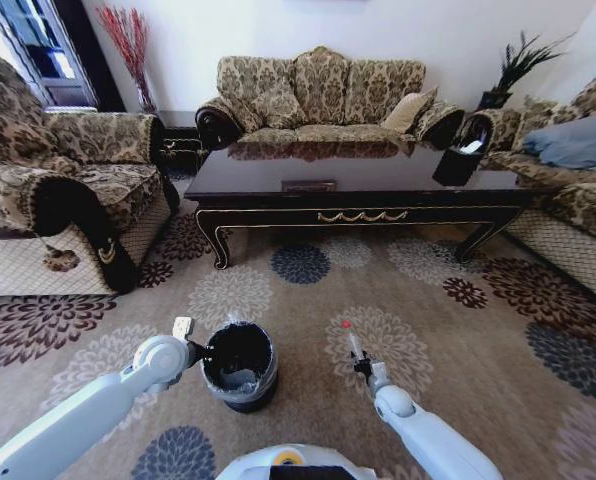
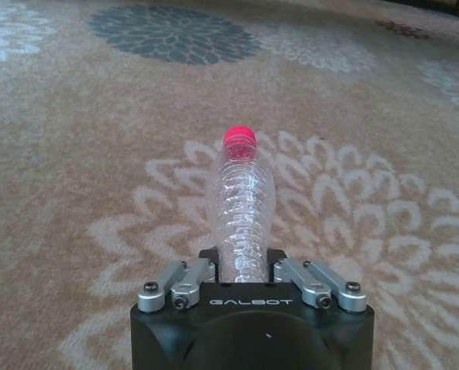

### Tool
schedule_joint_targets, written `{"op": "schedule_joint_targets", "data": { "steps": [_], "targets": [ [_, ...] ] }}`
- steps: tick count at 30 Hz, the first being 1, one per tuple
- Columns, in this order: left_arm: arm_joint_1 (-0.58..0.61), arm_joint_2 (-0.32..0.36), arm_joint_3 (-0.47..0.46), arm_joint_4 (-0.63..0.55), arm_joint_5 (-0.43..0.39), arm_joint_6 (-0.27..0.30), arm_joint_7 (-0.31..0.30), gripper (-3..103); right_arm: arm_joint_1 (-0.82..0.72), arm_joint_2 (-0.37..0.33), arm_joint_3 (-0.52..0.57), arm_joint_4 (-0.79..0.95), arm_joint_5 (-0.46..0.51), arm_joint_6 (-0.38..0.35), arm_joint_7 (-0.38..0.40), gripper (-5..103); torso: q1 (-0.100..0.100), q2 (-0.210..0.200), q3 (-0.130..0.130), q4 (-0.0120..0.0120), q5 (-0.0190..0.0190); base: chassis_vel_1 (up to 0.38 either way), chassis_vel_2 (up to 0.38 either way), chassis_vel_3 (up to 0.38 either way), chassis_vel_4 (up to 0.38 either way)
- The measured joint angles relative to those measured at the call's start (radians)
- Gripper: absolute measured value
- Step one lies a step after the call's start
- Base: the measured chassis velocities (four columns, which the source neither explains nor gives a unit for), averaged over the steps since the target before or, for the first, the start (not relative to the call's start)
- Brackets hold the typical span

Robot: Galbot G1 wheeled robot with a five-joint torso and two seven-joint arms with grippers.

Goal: Move to the front of the table and pick up the trash from the floor, then place it into the trash bin.

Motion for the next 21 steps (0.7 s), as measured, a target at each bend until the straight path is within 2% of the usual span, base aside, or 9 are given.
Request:
{"op": "schedule_joint_targets", "data": {
  "steps": [10, 13, 16, 18, 19, 21],
  "targets": [
    [-0.036, -0.016, 0.041, 0.011, 0.002, 0.000, 0.003, 2, -0.077, -0.017, 0.077, 0.103, 0.001, 0.014, -0.004, 27, 0.000, 0.000, 0.000, 0.0002, 0.0001, 0.000, 0.000, 0.000, 0.000],
    [-0.084, -0.034, 0.095, 0.027, 0.017, -0.003, 0.004, 2, -0.172, -0.035, 0.143, 0.235, 0.000, 0.015, -0.002, 27, 0.000, 0.000, 0.000, -0.0003, -0.0002, 0.000, 0.000, 0.000, 0.000],
    [-0.104, -0.039, 0.115, 0.032, 0.021, -0.003, 0.004, 2, -0.200, -0.042, 0.163, 0.280, -0.001, 0.017, -0.002, 27, 0.000, 0.000, 0.000, -0.0003, 0.0000, 0.000, 0.000, 0.000, 0.000],
    [-0.164, -0.051, 0.170, 0.037, 0.013, -0.004, 0.004, 2, -0.262, -0.057, 0.219, 0.382, -0.002, 0.027, -0.005, 27, 0.000, 0.000, 0.000, 0.0008, 0.0000, 0.000, 0.000, 0.000, 0.000],
    [-0.191, -0.055, 0.198, 0.038, 0.006, -0.004, 0.004, 2, -0.288, -0.063, 0.239, 0.433, -0.007, 0.037, -0.011, 27, 0.000, 0.000, 0.000, 0.0000, 0.0004, 0.000, 0.000, 0.000, 0.000],
    [-0.217, -0.060, 0.222, 0.041, 0.001, -0.005, 0.003, 2, -0.307, -0.068, 0.254, 0.470, -0.013, 0.046, -0.015, 27, 0.000, 0.000, 0.000, 0.0003, 0.0002, 0.000, 0.000, 0.000, 0.000]
  ]
}}
